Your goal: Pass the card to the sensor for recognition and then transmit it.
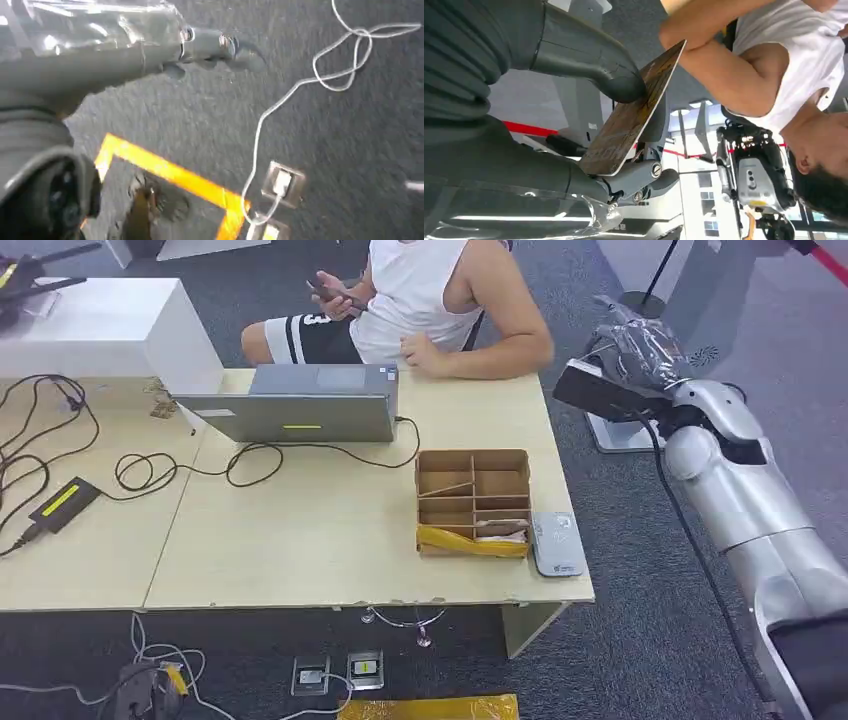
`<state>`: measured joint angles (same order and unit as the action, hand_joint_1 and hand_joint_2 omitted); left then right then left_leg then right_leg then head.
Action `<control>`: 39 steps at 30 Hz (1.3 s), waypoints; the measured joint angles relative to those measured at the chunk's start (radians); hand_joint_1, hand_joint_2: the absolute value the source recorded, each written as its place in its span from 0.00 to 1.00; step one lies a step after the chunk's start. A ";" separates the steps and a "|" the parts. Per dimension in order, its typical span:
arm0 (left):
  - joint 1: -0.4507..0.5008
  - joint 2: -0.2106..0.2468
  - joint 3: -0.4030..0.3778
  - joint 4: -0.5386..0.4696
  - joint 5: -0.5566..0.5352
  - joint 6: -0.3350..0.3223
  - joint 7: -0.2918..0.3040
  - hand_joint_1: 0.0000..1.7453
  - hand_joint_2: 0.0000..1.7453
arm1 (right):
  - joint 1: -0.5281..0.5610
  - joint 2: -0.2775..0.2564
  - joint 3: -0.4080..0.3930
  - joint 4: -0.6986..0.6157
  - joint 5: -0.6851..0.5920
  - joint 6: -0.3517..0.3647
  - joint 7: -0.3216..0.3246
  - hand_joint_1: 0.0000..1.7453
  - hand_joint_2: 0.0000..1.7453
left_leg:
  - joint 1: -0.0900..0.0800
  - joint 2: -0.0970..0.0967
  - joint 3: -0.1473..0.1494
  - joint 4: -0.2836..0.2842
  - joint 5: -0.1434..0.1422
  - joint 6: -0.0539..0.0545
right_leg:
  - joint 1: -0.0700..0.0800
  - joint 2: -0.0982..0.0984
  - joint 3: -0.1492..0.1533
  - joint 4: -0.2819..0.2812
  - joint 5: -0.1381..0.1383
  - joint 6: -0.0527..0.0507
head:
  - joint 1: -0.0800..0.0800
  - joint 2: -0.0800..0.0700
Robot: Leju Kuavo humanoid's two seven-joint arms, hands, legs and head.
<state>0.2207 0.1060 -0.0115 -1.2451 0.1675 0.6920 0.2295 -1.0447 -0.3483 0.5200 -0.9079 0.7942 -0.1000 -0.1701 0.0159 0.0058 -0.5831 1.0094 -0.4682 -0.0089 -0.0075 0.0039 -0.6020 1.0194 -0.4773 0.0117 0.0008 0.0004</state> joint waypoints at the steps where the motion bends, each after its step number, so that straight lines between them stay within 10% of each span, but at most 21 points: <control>1: -0.007 -0.016 0.000 0.007 0.013 0.000 -0.025 0.00 0.00 | -0.003 0.000 0.000 0.000 -0.003 -0.002 0.000 1.00 1.00 | 0.000 -0.001 0.000 0.000 0.000 0.000 | 0.000 -0.001 0.000 0.000 0.000 0.000 | 0.000 0.000; 10: -0.053 -0.096 -0.003 0.103 0.095 0.000 -0.118 0.00 0.00 | -0.005 -0.003 0.000 -0.004 -0.056 -0.018 0.023 1.00 1.00 | -0.001 -0.002 0.000 0.000 0.000 0.000 | -0.001 -0.002 0.000 0.000 0.000 0.000 | 0.000 0.000; 19: -0.033 -0.156 0.005 0.082 -0.037 0.000 -0.025 0.00 0.00 | 0.114 -0.063 -0.037 -0.095 -0.144 -0.010 0.062 1.00 1.00 | -0.001 -0.004 0.000 0.000 0.000 0.000 | -0.001 -0.004 0.001 -0.001 0.000 0.000 | 0.000 0.000; 26: -0.078 -0.077 0.026 0.165 0.282 0.001 -0.101 0.00 0.00 | 0.241 -0.133 -0.123 -0.228 -0.157 0.032 0.115 1.00 1.00 | 0.000 -0.005 0.000 0.000 0.000 0.000 | 0.000 -0.006 0.001 -0.001 0.000 0.000 | 0.000 0.000; 39: -0.164 -0.020 0.024 0.376 0.382 0.001 -0.181 0.00 0.00 | 0.423 -0.183 -0.239 -0.403 -0.132 0.141 0.131 1.00 1.00 | -0.001 -0.005 0.000 0.000 0.000 0.000 | -0.001 -0.006 0.002 -0.001 0.000 0.000 | 0.000 0.000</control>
<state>0.0570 0.0862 0.0130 -0.8689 0.5497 0.6928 0.0484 -0.6220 -0.5318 0.2807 -1.3112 0.6623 0.0409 -0.0389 0.0151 0.0008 -0.5833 1.0093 -0.4685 -0.0084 -0.0082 -0.0023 -0.6004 1.0189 -0.4778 0.0117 0.0008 0.0004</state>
